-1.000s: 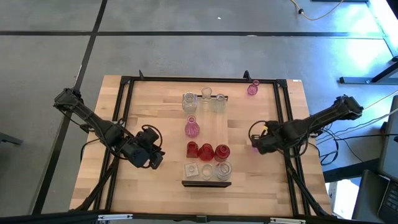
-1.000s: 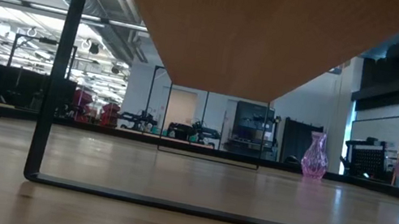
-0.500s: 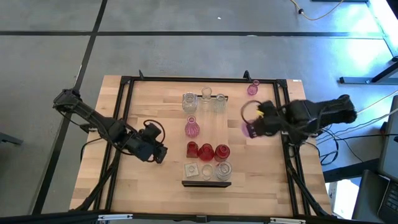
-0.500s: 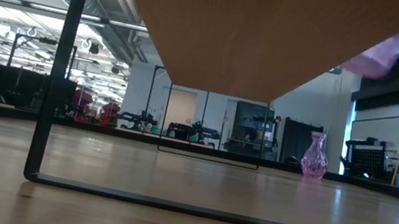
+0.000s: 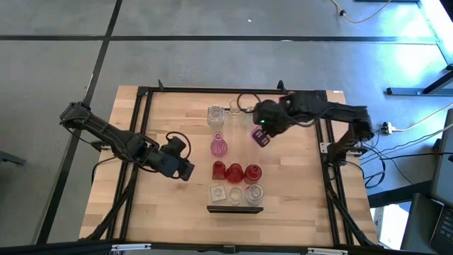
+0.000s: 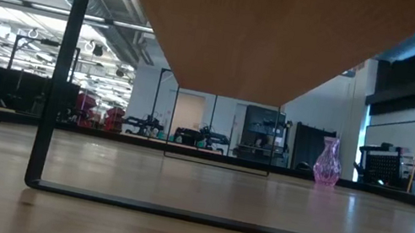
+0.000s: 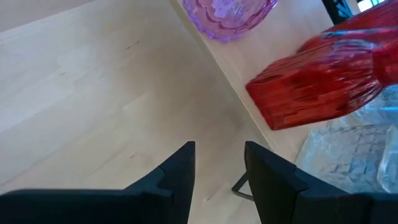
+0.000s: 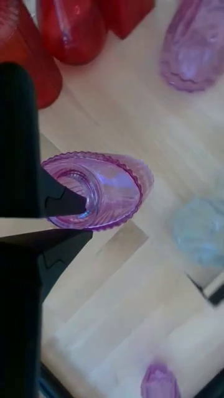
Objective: Sort vases onto shelf
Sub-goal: Put the pink vase on the shelf aligned with the other pink vase
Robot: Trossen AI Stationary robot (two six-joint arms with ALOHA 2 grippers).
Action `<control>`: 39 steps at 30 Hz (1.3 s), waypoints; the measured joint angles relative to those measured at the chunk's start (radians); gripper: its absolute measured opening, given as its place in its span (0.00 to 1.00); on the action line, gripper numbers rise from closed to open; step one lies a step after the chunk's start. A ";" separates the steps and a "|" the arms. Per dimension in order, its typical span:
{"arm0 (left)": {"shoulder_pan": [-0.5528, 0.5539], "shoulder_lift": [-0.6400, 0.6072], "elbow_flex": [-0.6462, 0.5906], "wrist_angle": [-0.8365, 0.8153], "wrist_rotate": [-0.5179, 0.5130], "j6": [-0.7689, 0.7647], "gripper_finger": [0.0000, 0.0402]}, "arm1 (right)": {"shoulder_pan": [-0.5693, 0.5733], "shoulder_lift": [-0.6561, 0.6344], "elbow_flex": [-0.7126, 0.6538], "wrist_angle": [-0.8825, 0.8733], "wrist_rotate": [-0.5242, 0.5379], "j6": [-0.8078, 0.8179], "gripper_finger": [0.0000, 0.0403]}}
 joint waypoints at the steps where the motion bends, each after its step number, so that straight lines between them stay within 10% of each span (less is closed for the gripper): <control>1: 0.000 0.000 0.000 0.002 -0.003 -0.005 0.33 | 0.001 0.012 0.004 -0.001 -0.005 -0.018 0.00; 39: -0.001 0.000 0.000 0.001 -0.046 -0.050 0.33 | 0.003 0.143 0.002 0.202 -0.122 -0.199 0.06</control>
